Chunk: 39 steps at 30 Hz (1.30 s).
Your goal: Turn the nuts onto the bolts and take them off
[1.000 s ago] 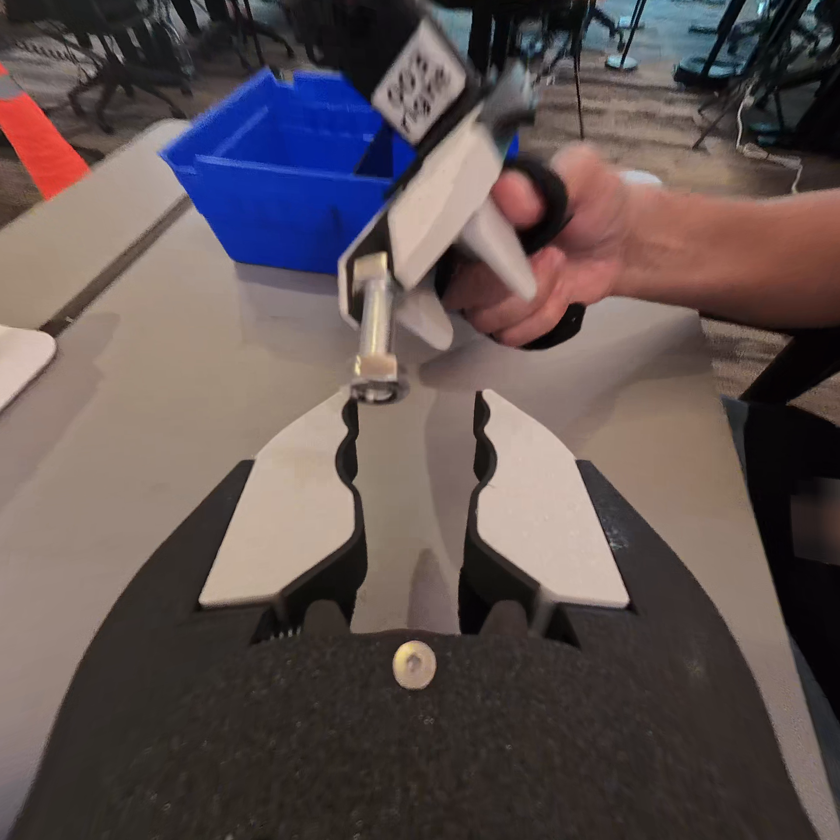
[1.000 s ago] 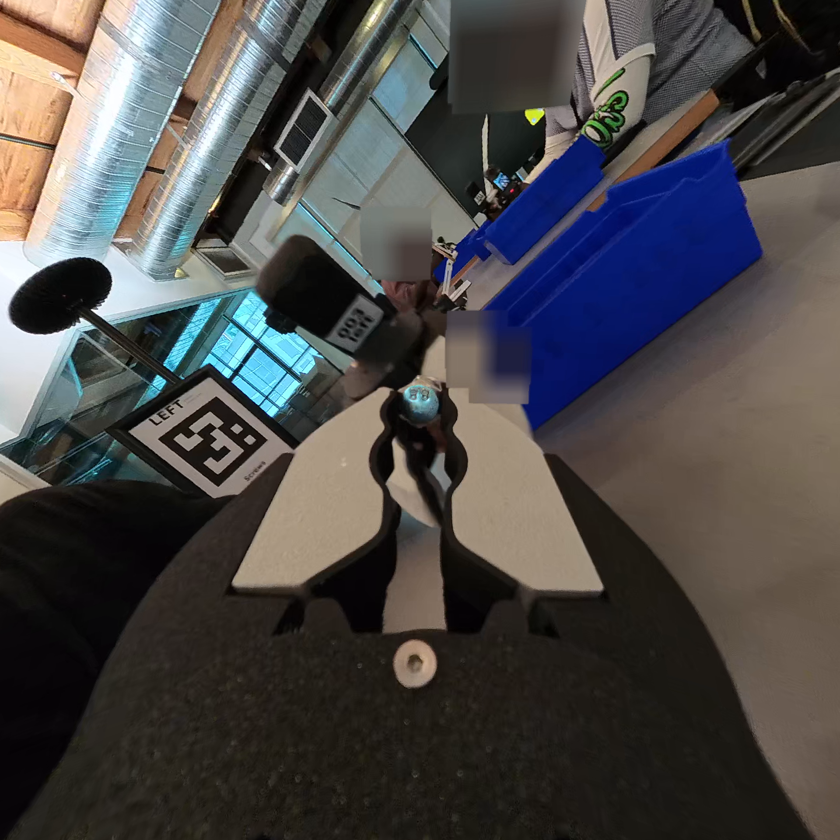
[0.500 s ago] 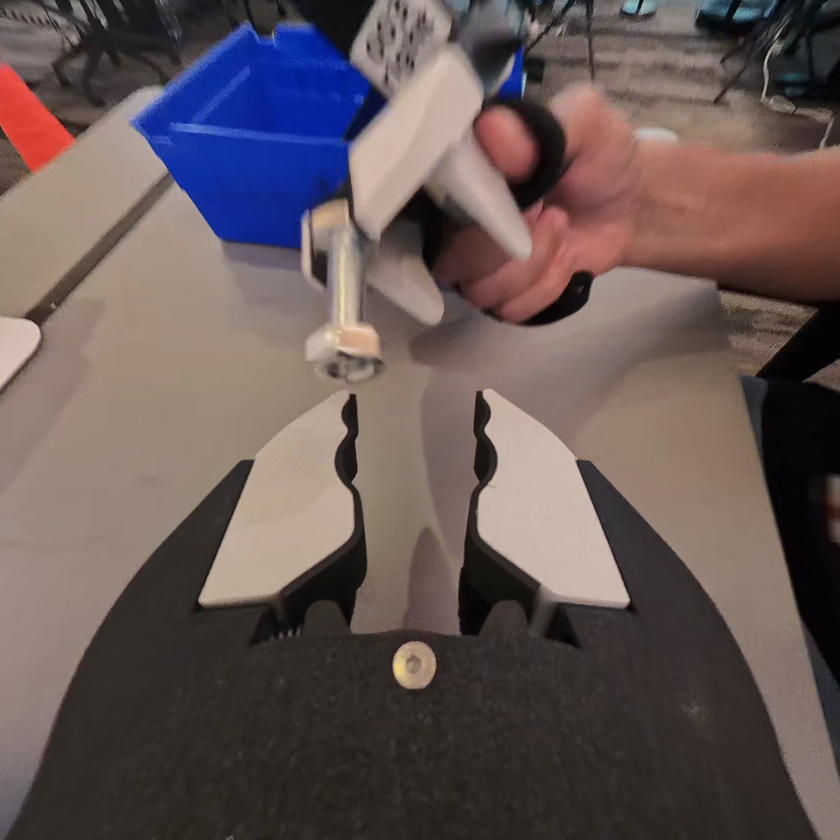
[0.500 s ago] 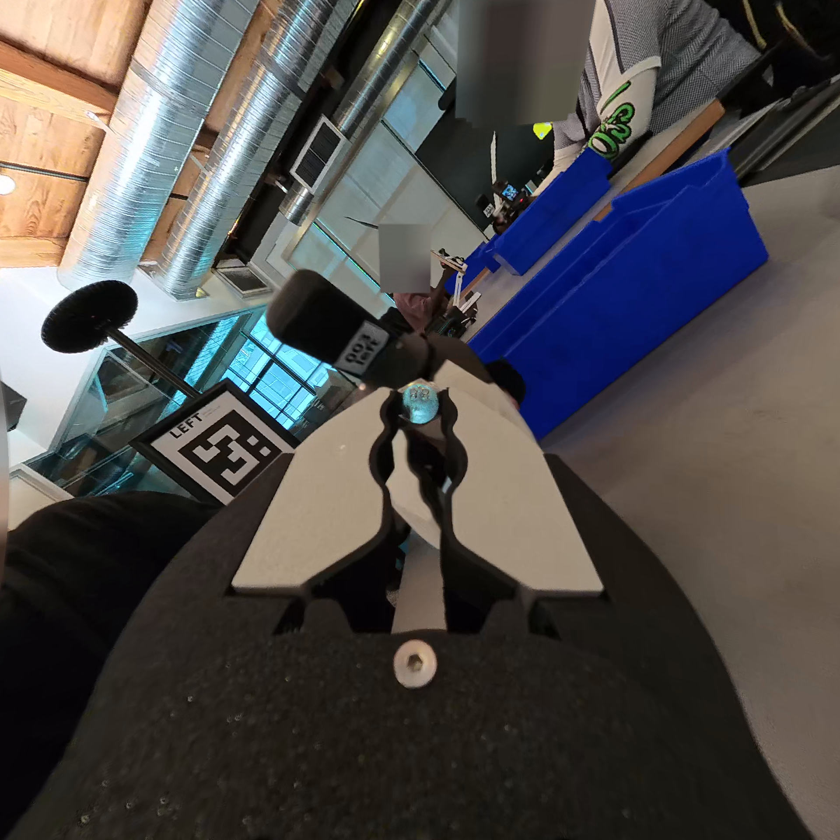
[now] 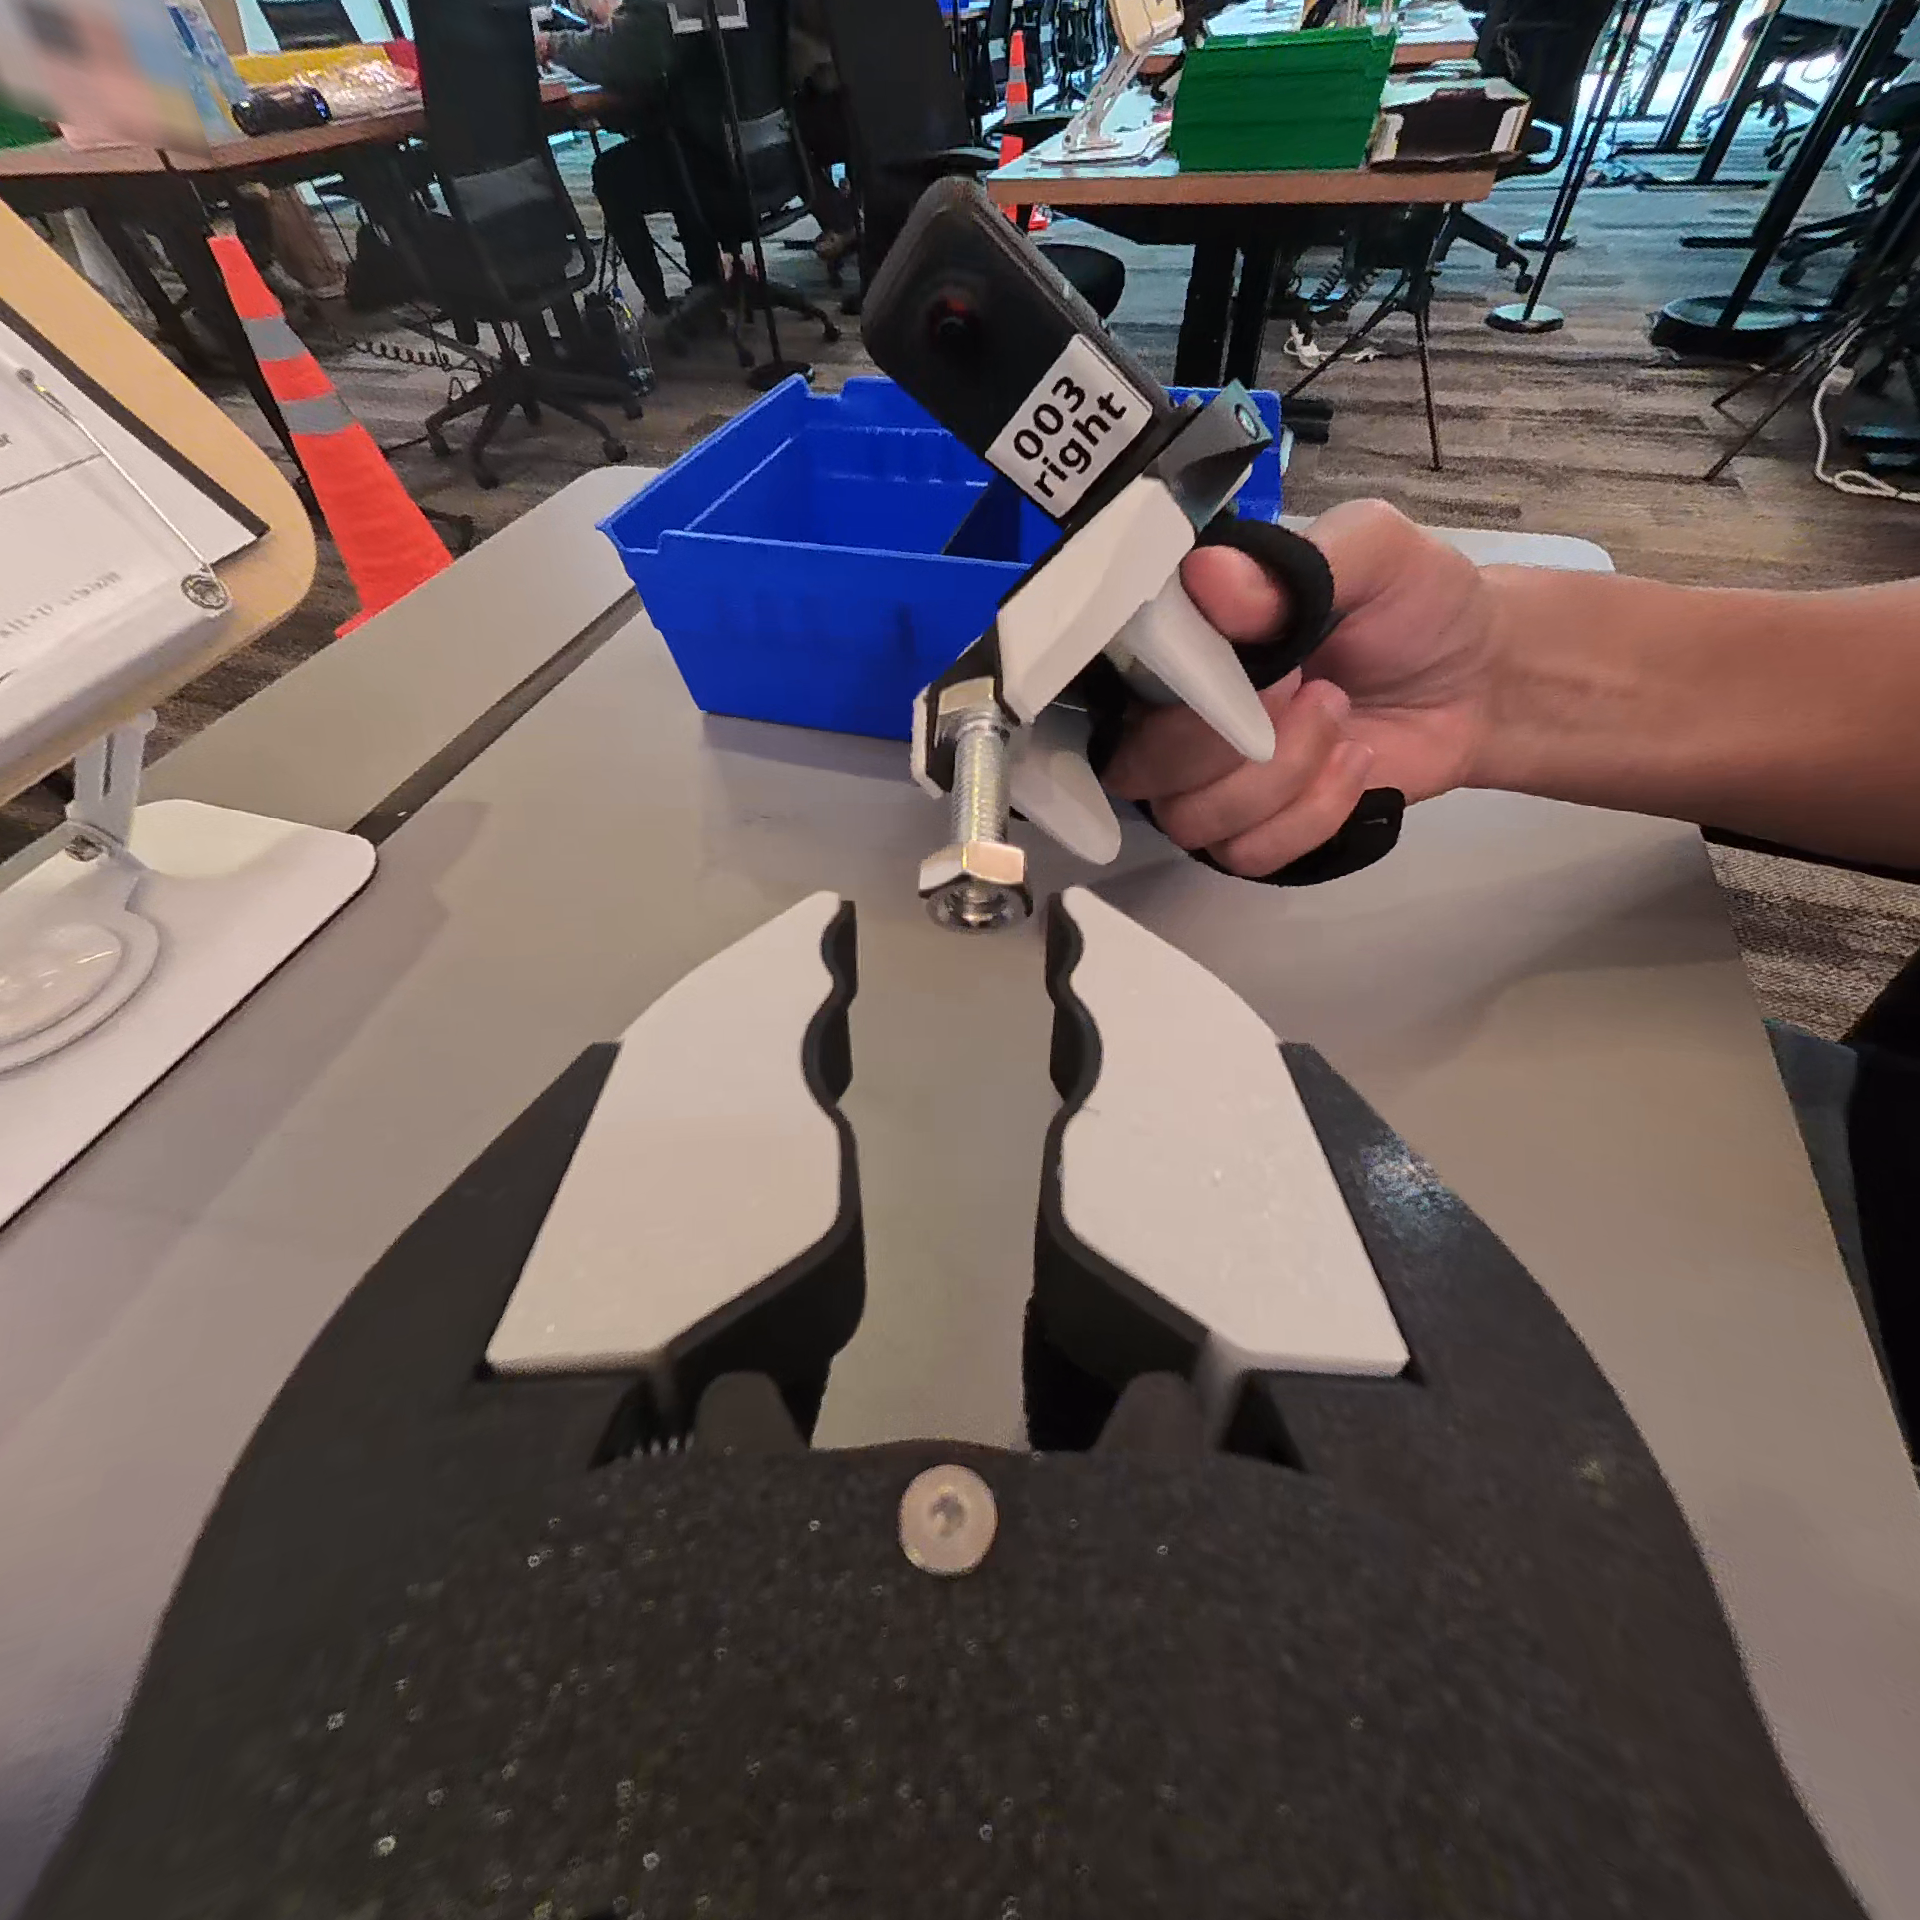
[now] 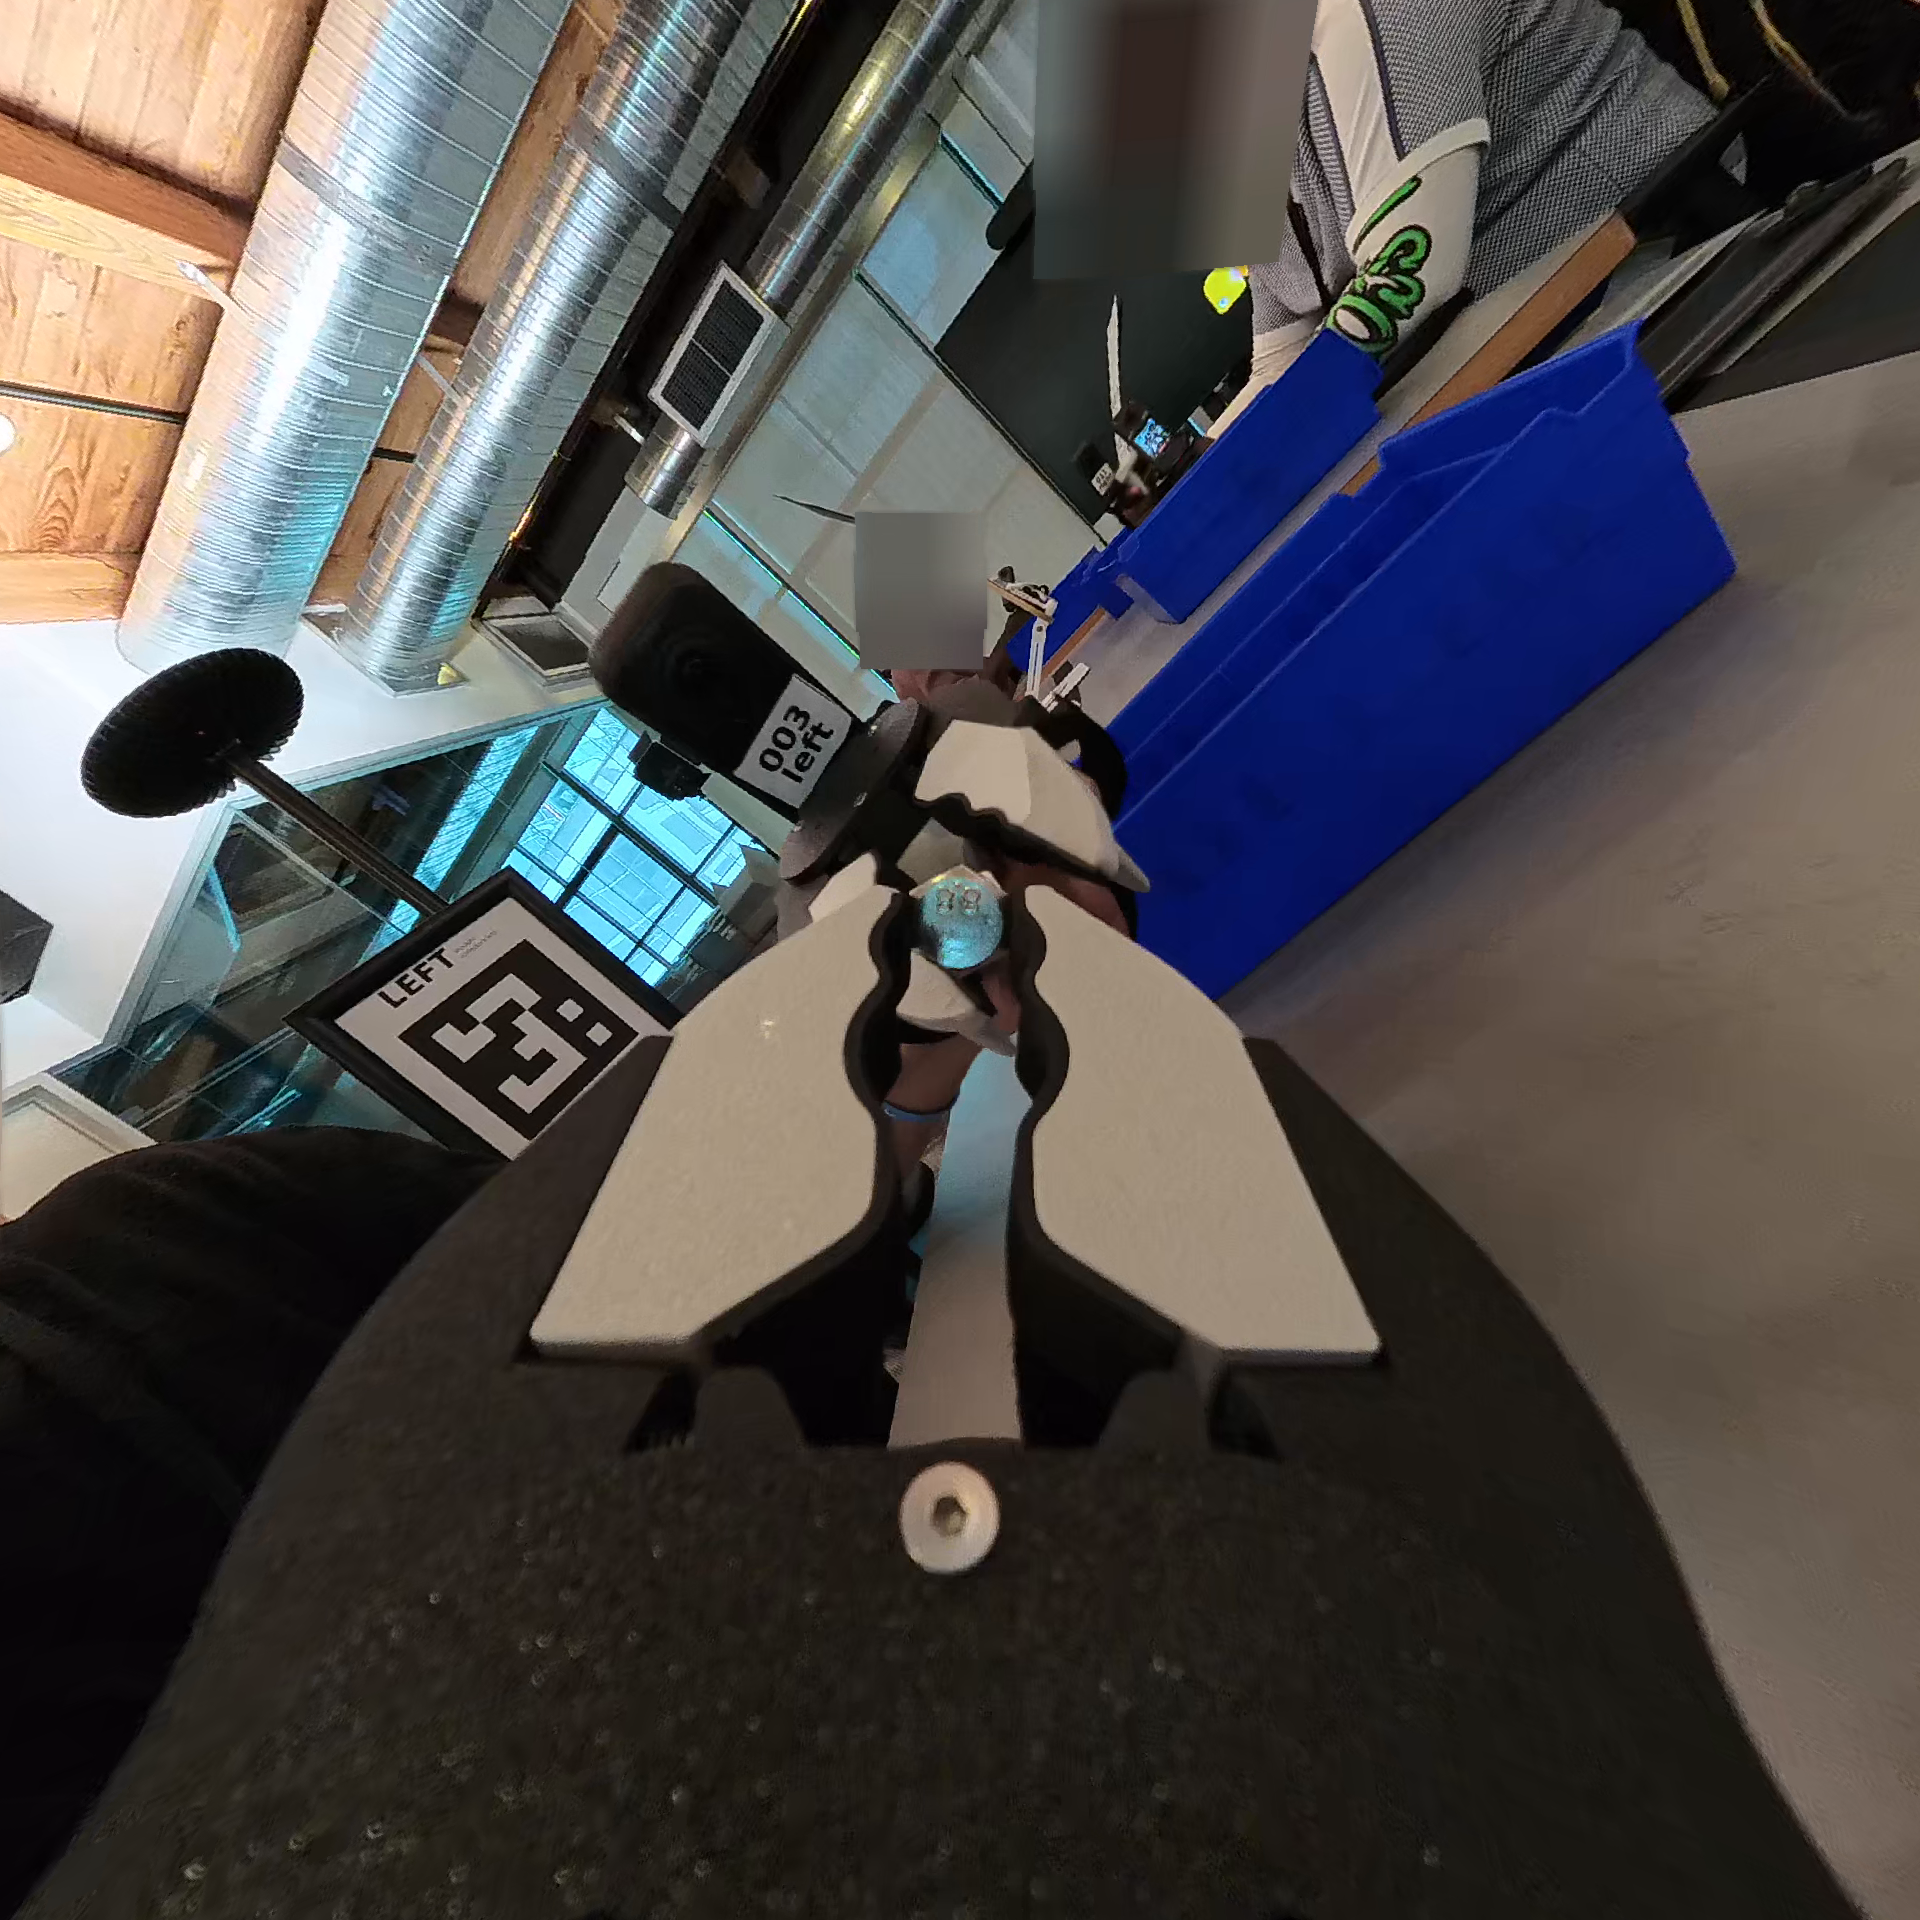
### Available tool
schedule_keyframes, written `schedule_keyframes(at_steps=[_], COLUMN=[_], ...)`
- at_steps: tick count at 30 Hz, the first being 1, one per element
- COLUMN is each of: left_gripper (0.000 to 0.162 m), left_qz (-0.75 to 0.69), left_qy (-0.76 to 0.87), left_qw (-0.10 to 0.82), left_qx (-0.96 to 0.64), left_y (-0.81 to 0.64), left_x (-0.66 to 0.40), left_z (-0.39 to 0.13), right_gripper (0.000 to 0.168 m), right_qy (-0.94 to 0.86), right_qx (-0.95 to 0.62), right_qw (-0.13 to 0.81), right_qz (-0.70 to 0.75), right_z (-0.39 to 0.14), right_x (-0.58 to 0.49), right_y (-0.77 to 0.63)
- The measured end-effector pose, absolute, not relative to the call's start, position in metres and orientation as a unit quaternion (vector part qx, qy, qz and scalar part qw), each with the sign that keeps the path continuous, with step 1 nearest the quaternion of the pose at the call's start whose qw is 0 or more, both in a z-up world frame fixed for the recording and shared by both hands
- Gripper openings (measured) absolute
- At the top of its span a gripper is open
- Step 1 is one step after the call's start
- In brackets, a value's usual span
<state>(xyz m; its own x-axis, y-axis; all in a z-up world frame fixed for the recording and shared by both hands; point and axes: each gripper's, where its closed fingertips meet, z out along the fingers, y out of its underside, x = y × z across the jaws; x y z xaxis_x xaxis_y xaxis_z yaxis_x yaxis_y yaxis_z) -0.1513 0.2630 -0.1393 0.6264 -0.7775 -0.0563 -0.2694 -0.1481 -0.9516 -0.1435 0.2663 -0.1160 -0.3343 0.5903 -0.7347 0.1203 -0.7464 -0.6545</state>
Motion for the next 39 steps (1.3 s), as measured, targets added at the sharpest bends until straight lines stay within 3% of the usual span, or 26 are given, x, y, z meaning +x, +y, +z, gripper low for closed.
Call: schedule_keyframes(at_steps=[6, 14, 19, 24, 26, 30, 33, 39], left_gripper=[0.018, 0.017, 0.017, 0.017, 0.017, 0.019, 0.058, 0.059], left_qz=[-0.269, -0.44, -0.57, -0.655, -0.676, -0.658, -0.599, -0.382], left_qy=[0.362, 0.29, 0.227, 0.161, 0.136, 0.163, 0.209, 0.345], left_qw=[0.547, 0.458, 0.349, 0.26, 0.242, 0.281, 0.355, 0.475], left_qx=[-0.705, -0.716, -0.708, -0.691, -0.682, -0.679, -0.687, -0.713], left_y=[0.258, 0.249, 0.237, 0.231, 0.233, 0.237, 0.241, 0.243], left_x=[-0.148, -0.146, -0.145, -0.147, -0.147, -0.147, -0.15, -0.158], left_z=[-0.133, -0.121, -0.118, -0.118, -0.12, -0.118, -0.111, -0.124], right_gripper=[0.017, 0.017, 0.018, 0.018, 0.018, 0.017, 0.018, 0.018], right_qy=[-0.319, -0.357, -0.47, -0.596, -0.612, -0.577, -0.525, -0.433], right_qx=[-0.557, -0.537, -0.505, -0.445, -0.436, -0.472, -0.496, -0.523], right_qw=[0.149, 0.16, 0.268, 0.441, 0.47, 0.427, 0.379, 0.218], right_qz=[0.752, 0.748, 0.673, 0.502, 0.462, 0.512, 0.579, 0.701], right_z=[-0.12, -0.117, -0.119, -0.128, -0.13, -0.126, -0.12, -0.121], right_x=[-0.145, -0.143, -0.141, -0.142, -0.142, -0.142, -0.141, -0.147], right_y=[0.264, 0.255, 0.241, 0.235, 0.237, 0.24, 0.244, 0.238])
